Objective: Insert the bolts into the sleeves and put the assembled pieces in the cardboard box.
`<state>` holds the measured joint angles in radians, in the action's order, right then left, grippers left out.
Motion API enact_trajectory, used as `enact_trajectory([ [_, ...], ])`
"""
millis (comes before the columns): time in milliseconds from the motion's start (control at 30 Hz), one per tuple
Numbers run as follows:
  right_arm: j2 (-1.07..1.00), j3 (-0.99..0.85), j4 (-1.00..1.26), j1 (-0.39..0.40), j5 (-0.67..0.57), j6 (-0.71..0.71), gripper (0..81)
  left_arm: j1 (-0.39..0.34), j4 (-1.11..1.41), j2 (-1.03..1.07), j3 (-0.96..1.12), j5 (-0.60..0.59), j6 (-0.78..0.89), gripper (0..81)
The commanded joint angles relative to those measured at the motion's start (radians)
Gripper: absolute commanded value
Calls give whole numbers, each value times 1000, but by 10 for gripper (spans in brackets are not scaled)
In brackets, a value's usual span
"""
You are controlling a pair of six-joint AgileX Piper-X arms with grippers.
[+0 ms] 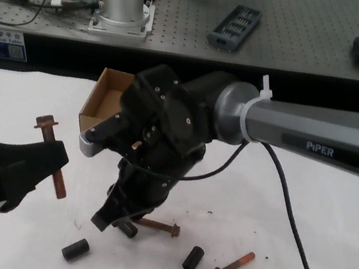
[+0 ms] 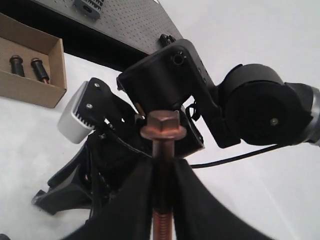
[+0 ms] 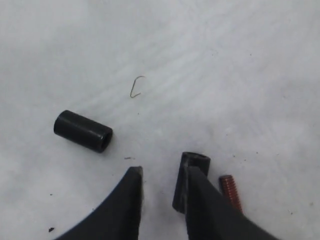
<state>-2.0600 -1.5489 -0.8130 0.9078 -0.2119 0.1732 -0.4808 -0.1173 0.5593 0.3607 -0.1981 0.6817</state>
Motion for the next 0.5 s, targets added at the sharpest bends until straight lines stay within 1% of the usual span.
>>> enact_trajectory([
  [0, -10, -15, -18, 0, 1, 15, 226, 2, 14, -9, 13, 10, 21, 6],
  [100, -18, -15, -28, 0, 3, 15, 226, 2, 14, -9, 13, 10, 18, 6],
  [233, -37, -15, -30, 0, 40, 26, 226, 2, 14, -9, 13, 10, 16, 6],
  [467, -69, -15, -30, 0, 46, 28, 226, 2, 14, -9, 13, 10, 16, 6],
])
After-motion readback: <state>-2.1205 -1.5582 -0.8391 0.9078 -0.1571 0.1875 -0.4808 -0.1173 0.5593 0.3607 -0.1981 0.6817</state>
